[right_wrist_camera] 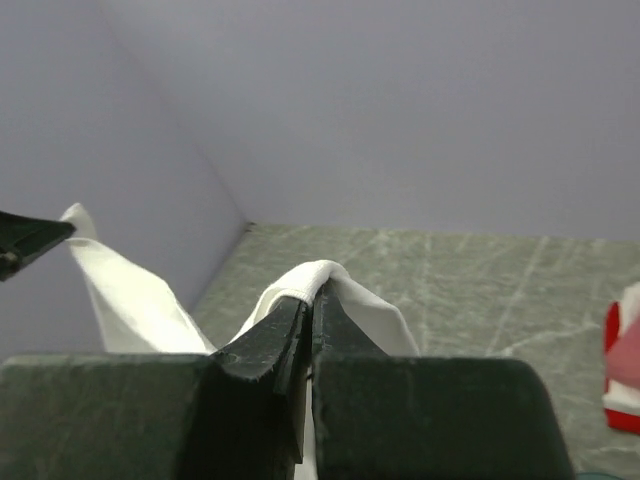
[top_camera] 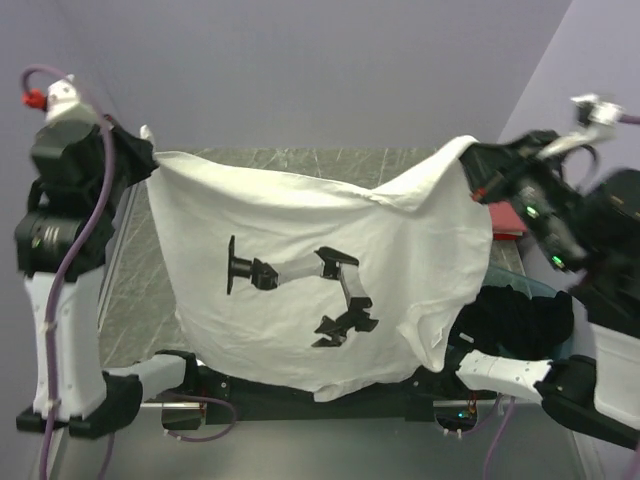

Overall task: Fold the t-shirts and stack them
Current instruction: Flatten the tshirt out

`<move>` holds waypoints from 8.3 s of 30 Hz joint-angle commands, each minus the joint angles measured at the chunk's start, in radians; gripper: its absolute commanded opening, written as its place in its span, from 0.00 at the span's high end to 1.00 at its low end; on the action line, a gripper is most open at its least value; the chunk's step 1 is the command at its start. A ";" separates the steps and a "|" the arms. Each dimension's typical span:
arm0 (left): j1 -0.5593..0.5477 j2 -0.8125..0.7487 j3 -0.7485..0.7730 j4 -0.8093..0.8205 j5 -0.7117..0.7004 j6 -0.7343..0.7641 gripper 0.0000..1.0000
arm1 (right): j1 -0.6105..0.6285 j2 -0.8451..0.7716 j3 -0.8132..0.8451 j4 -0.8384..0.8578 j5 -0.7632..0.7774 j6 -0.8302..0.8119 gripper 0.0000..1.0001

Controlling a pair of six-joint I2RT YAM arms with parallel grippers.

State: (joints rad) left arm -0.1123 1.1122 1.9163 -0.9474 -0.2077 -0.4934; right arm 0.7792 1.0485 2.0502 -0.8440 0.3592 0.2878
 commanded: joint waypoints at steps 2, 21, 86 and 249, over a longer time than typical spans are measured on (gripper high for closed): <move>0.005 0.110 0.058 0.058 -0.029 0.050 1.00 | -0.079 0.128 0.074 0.069 0.040 -0.062 1.00; 0.017 0.077 0.178 0.108 0.011 0.099 0.99 | -0.270 0.154 0.154 0.157 -0.152 -0.084 1.00; 0.137 0.525 -0.606 0.498 0.086 -0.128 0.01 | -0.502 0.976 -0.126 0.258 -0.390 0.031 0.19; -0.036 0.404 -0.622 0.554 0.211 -0.126 0.01 | -0.478 0.478 -1.048 0.534 -0.356 0.284 0.24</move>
State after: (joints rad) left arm -0.0937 1.5978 1.3151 -0.3229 0.0265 -0.6247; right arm 0.3309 1.4727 1.0737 -0.3313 -0.0006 0.5537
